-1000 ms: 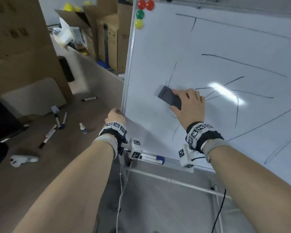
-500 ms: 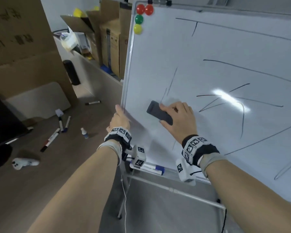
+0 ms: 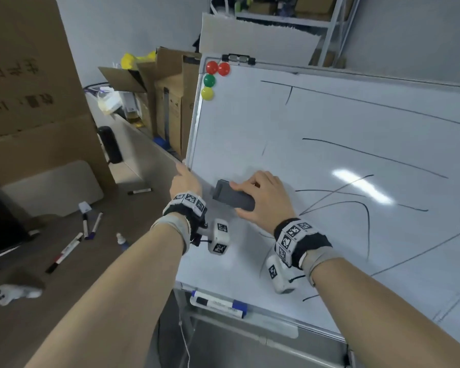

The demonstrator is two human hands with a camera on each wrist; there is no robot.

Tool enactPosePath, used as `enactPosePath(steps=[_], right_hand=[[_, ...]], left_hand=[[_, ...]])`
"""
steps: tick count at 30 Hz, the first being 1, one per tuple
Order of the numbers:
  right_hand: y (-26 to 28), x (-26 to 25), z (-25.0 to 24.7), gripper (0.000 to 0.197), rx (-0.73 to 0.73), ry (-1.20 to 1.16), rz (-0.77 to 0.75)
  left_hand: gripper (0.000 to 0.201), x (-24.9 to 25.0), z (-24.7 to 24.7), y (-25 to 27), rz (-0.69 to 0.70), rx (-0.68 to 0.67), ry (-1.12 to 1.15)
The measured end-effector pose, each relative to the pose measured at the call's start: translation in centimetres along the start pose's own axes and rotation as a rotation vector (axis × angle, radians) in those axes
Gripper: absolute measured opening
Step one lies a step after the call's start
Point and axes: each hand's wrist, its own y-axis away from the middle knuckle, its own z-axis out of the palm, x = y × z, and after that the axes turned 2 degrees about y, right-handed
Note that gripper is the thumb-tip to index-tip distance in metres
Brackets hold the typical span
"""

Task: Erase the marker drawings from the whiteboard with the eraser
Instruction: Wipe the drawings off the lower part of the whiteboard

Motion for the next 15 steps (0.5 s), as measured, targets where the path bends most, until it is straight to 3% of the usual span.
enactPosePath(steps=[4, 9, 13, 15], right_hand=[[-3.7, 1.8, -2.0, 0.056, 0.103, 0.085, 0.123], [-8.1, 5.9, -8.2, 0.056, 0.317, 0.115, 0.406], [-8.2, 6.7, -9.5, 0.056, 0.365, 0.091, 0.477], [-7.5, 5.9, -8.5, 0.056, 0.351, 0.070, 0.437]], left_hand=[[0.076, 1.2, 0.0, -0.9, -0.028, -0.038, -0.050], [0.071, 7.5, 0.0, -2.2, 0.130, -0.127, -0.072], [0.075, 10.2, 1.0, -3.4, 0.182, -0.145, 0.018], [0.076, 10.0, 1.6, -3.9, 0.208, -0.112, 0.015]])
